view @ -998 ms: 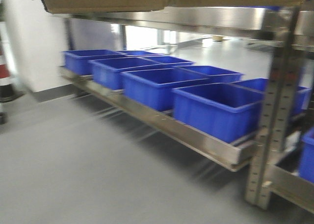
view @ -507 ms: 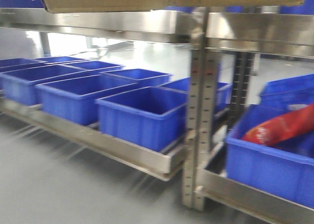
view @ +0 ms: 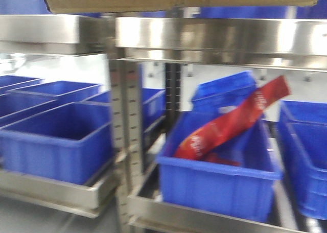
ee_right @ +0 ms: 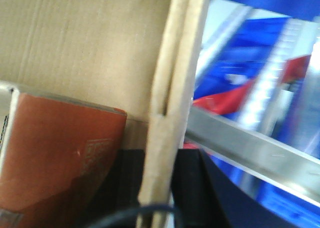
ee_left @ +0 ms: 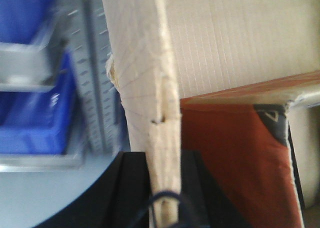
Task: Stack two boxes on right shelf middle
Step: 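Hold the box and align the base in front of the shelf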
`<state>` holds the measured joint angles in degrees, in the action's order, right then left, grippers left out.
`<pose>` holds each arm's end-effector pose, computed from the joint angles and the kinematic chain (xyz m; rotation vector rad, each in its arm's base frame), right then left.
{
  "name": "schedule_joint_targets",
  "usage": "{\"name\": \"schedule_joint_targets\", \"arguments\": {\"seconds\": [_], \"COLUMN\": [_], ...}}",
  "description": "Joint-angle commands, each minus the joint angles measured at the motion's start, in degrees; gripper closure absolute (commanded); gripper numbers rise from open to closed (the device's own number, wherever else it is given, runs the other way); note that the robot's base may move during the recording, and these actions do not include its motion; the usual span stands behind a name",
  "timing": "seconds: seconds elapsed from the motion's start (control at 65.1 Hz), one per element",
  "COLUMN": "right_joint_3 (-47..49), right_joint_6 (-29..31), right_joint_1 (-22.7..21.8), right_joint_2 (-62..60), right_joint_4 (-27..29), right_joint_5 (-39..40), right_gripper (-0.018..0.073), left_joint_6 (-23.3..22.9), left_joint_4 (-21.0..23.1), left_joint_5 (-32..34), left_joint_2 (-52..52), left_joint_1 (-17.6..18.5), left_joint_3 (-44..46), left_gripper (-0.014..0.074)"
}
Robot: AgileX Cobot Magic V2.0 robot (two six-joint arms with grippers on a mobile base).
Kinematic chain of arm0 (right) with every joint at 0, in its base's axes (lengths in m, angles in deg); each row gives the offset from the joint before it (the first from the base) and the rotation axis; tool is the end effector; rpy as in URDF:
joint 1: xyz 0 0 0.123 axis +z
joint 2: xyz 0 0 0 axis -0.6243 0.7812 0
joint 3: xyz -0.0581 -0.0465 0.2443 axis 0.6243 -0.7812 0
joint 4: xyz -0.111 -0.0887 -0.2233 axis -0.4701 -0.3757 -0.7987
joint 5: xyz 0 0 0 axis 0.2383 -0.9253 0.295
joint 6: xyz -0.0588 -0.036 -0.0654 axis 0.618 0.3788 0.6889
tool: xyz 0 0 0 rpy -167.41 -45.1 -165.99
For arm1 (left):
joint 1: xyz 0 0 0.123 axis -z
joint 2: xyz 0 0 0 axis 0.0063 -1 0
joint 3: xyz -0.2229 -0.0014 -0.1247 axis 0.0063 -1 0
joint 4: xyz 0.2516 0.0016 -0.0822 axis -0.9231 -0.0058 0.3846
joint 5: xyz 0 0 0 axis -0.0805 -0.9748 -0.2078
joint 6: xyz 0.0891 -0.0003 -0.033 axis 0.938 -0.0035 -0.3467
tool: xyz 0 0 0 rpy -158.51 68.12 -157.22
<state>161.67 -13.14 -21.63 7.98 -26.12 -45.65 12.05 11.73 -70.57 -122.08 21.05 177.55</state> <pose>0.2561 0.0829 0.4657 -0.2806 2.0766 0.2624 0.2819 -0.1043 0.4838 0.2190 2.1887 -0.2657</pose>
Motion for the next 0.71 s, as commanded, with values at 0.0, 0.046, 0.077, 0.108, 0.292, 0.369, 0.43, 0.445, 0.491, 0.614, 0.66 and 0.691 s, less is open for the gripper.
{"name": "schedule_joint_targets", "arguments": {"seconds": [0.0, 0.046, 0.077, 0.108, 0.292, 0.369, 0.43, 0.445, 0.491, 0.614, 0.66, 0.691], "right_joint_3": [0.58, 0.58, 0.58, 0.58, 0.58, 0.58, 0.58, 0.58, 0.58, 0.58, 0.58, 0.58], "right_joint_6": [0.36, 0.36, 0.36, 0.36, 0.36, 0.36, 0.36, 0.36, 0.36, 0.36, 0.36, 0.36], "right_joint_1": [-0.39, -0.39, -0.39, -0.39, -0.39, -0.39, -0.39, -0.39, -0.39, -0.39, -0.39, -0.39], "right_joint_2": [-0.46, -0.46, -0.46, -0.46, -0.46, -0.46, -0.46, -0.46, -0.46, -0.46, -0.46, -0.46], "right_joint_4": [-2.24, -2.24, -2.24, -2.24, -2.24, -2.24, -2.24, -2.24, -2.24, -2.24, -2.24, -2.24], "right_joint_5": [2.66, 2.66, 2.66, 2.66, 2.66, 2.66, 2.66, 2.66, 2.66, 2.66, 2.66, 2.66], "right_gripper": [0.0712, 0.0712, 0.0712, 0.0712, 0.0712, 0.0712, 0.0712, 0.0712, 0.0712, 0.0712, 0.0712, 0.0712], "left_joint_6": [0.03, 0.03, 0.03, 0.03, 0.03, 0.03, 0.03, 0.03, 0.03, 0.03, 0.03, 0.03], "left_joint_4": [0.61, 0.61, 0.61, 0.61, 0.61, 0.61, 0.61, 0.61, 0.61, 0.61, 0.61, 0.61], "left_joint_5": [2.23, 2.23, 2.23, 2.23, 2.23, 2.23, 2.23, 2.23, 2.23, 2.23, 2.23, 2.23], "left_joint_2": [1.06, 1.06, 1.06, 1.06, 1.06, 1.06, 1.06, 1.06, 1.06, 1.06, 1.06, 1.06], "left_joint_1": [0.0, 0.0, 0.0, 0.0, 0.0, 0.0, 0.0, 0.0, 0.0, 0.0, 0.0, 0.0], "left_joint_3": [0.72, 0.72, 0.72, 0.72, 0.72, 0.72, 0.72, 0.72, 0.72, 0.72, 0.72, 0.72], "left_gripper": [0.0708, 0.0708, 0.0708, 0.0708, 0.0708, 0.0708, 0.0708, 0.0708, 0.0708, 0.0708, 0.0708, 0.0708]}}
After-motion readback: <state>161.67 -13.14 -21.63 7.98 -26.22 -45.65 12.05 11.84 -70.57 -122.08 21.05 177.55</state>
